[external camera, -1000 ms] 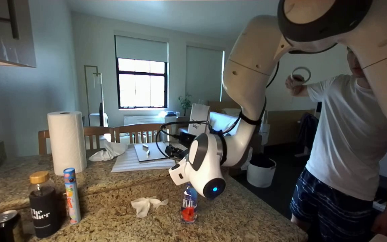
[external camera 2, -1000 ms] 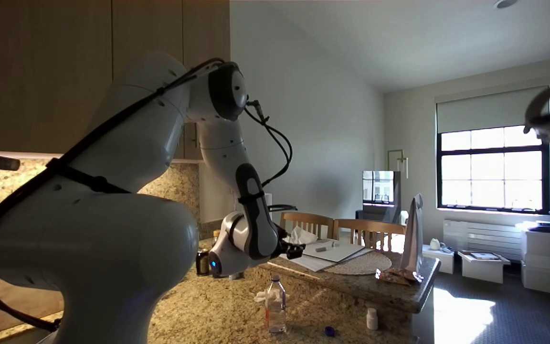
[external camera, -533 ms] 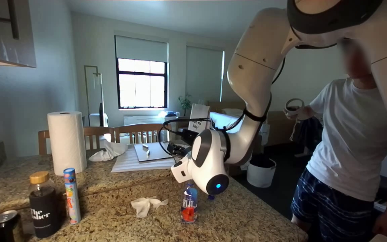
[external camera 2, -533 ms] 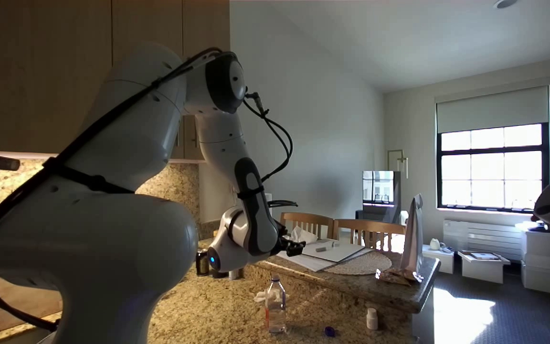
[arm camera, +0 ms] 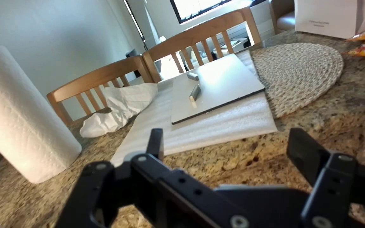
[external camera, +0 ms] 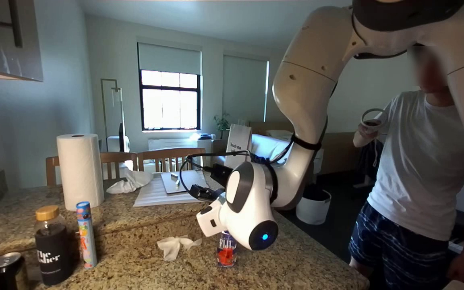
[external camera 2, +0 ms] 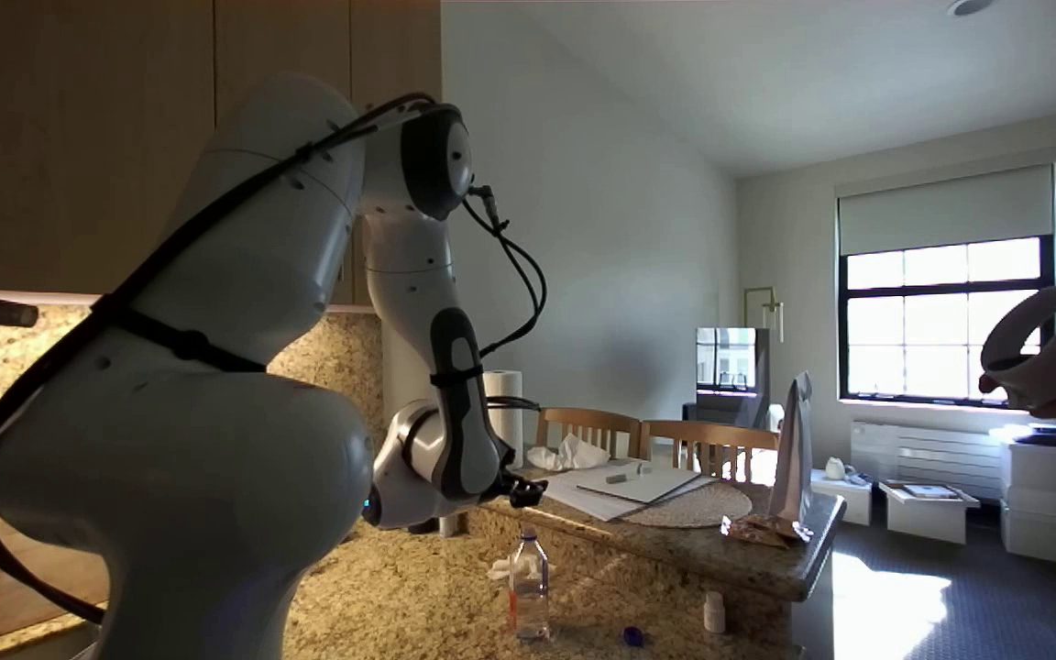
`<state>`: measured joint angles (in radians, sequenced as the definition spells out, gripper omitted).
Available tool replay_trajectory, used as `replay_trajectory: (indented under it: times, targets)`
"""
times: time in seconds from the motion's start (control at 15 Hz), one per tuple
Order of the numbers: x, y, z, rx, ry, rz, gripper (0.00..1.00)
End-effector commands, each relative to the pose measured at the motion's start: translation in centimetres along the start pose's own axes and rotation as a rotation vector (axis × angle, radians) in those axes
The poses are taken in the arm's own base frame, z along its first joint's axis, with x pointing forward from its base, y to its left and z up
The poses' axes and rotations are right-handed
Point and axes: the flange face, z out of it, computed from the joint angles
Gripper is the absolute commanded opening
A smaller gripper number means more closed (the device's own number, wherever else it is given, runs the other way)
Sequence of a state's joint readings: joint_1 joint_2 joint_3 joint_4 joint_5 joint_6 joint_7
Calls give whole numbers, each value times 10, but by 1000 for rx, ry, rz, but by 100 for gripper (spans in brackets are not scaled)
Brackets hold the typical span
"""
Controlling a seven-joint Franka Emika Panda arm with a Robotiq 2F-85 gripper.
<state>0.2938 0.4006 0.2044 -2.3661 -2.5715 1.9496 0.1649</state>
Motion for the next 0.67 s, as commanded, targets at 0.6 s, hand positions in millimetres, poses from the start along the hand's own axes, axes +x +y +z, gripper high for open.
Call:
replay_trajectory:
  times: [0.6]
  targets:
    - [19,-49,-122,136,35,-68,100]
